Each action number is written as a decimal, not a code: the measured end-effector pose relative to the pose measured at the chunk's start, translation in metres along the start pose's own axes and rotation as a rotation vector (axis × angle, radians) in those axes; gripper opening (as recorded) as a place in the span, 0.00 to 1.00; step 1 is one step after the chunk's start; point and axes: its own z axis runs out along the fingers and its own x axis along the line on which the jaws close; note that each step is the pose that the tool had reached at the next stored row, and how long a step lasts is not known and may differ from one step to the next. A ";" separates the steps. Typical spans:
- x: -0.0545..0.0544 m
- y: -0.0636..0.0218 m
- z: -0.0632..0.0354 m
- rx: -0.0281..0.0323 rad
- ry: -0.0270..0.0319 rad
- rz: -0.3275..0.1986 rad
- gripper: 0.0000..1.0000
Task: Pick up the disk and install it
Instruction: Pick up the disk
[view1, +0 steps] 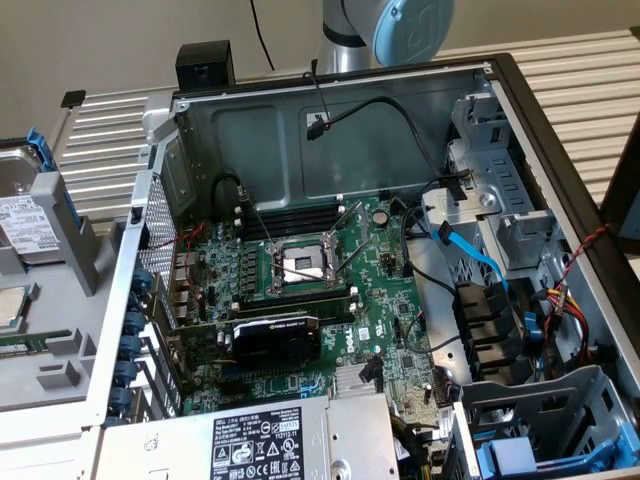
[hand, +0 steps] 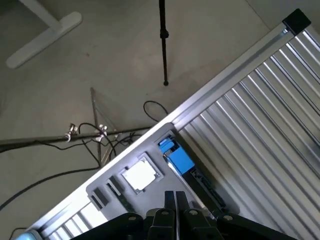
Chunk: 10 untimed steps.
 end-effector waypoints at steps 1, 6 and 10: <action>0.000 0.0000 0.0000 0.0004 0.0007 -0.017 0.15; 0.000 0.0000 0.0000 0.0038 0.0038 -0.108 0.15; 0.000 0.0000 0.0001 0.0117 0.0025 -0.181 0.15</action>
